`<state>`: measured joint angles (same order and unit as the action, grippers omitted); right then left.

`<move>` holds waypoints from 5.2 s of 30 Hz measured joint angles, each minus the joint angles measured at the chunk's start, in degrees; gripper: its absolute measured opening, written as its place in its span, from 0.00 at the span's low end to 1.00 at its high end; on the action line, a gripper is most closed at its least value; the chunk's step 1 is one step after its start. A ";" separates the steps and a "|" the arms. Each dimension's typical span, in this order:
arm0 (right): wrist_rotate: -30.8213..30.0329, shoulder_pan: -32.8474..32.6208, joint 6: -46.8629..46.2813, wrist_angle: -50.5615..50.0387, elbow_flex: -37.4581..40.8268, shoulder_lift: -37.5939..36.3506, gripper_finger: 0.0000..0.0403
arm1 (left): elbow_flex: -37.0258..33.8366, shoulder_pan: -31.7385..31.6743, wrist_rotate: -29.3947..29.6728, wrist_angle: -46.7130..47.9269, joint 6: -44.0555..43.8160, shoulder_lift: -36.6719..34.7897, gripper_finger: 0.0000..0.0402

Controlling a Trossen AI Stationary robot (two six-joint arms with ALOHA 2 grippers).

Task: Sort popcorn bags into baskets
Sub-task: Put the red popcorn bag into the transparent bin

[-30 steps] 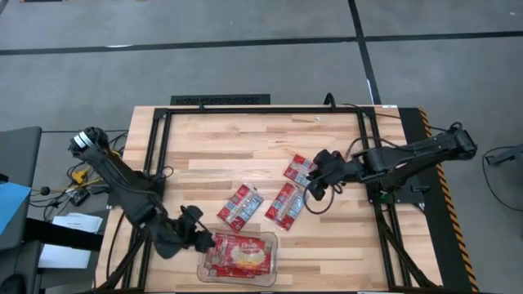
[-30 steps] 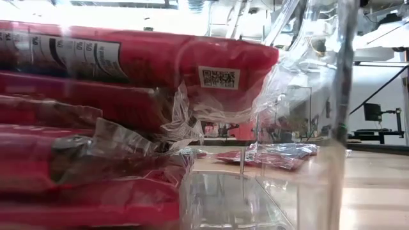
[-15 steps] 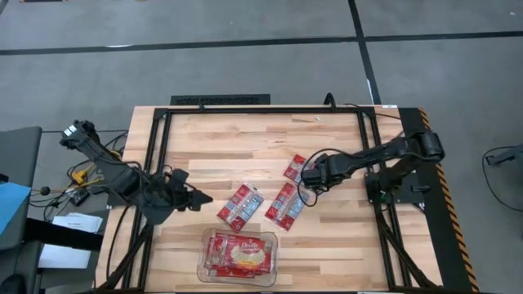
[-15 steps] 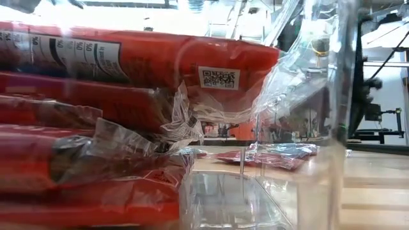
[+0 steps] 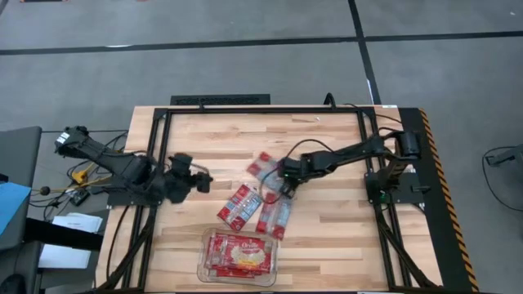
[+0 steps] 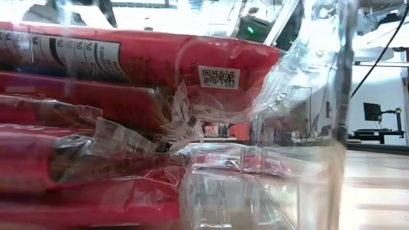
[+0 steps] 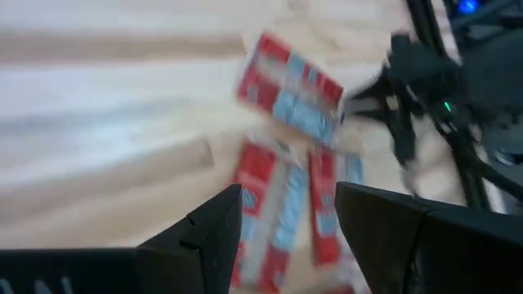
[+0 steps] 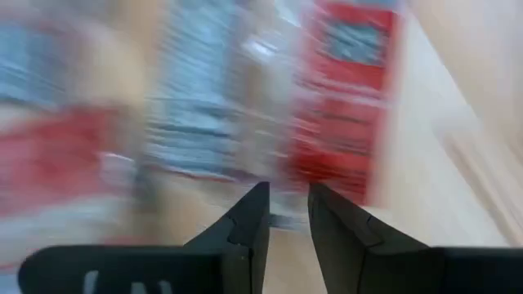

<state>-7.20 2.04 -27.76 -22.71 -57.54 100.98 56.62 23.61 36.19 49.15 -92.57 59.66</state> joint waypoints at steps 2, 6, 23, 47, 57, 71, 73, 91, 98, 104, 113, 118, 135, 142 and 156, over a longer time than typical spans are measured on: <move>2.32 0.01 3.61 1.06 -2.80 1.32 0.28 | 0.00 -3.71 -0.07 0.05 3.49 0.00 0.46; 2.09 -0.68 6.20 0.28 -7.28 0.95 0.28 | -0.93 -11.91 -4.43 -0.91 11.68 0.00 0.46; -0.25 2.17 8.36 3.03 -1.05 1.63 0.20 | -24.01 -36.68 -27.97 -39.97 24.40 4.04 0.46; 2.52 4.69 11.79 16.55 3.12 1.64 0.16 | -27.26 -40.11 -34.86 -60.23 21.35 21.22 0.46; 4.11 4.81 11.33 18.99 3.41 5.98 0.16 | -27.21 -40.35 -35.04 -60.89 21.92 22.77 0.46; 4.35 5.60 13.68 18.70 3.52 5.76 0.16 | -27.19 -41.83 -38.57 -73.82 19.81 32.97 0.46; 4.32 5.60 14.15 18.64 3.55 5.76 0.16 | -27.17 -41.79 -38.95 -78.51 18.62 35.20 0.46; 5.97 5.49 14.78 15.83 3.88 0.65 0.16 | -21.89 -40.62 -45.49 -76.32 23.16 37.68 0.03; 5.97 5.32 12.33 8.83 3.81 -16.56 0.16 | -19.91 -37.23 -46.28 -74.78 25.80 29.79 0.01; 7.46 3.82 5.84 6.23 3.69 -31.70 0.21 | -19.91 -32.03 -39.83 -70.14 38.06 15.81 0.01; 6.33 -1.94 0.25 15.54 3.70 -39.44 0.61 | -19.89 -21.93 -15.13 -69.80 45.00 -4.33 0.00; -1.50 -4.71 1.98 21.91 3.72 -36.49 0.73 | -19.85 -17.63 -9.09 -69.41 45.43 -9.67 0.00; 0.27 -4.52 2.04 37.23 0.57 -24.42 0.72 | -19.87 -10.89 -2.80 -75.63 45.34 -5.05 0.01; -1.87 -5.07 2.37 31.59 -0.93 -28.38 0.72 | -19.87 -9.64 -1.64 -76.93 46.49 -7.22 0.01; 1.73 -1.49 1.17 33.35 -1.06 -27.38 0.72 | -19.89 -9.90 0.49 -77.10 46.92 -5.90 0.01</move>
<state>-5.48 0.55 -26.59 10.64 -58.60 73.60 36.73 13.72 36.68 -27.94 -45.65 53.76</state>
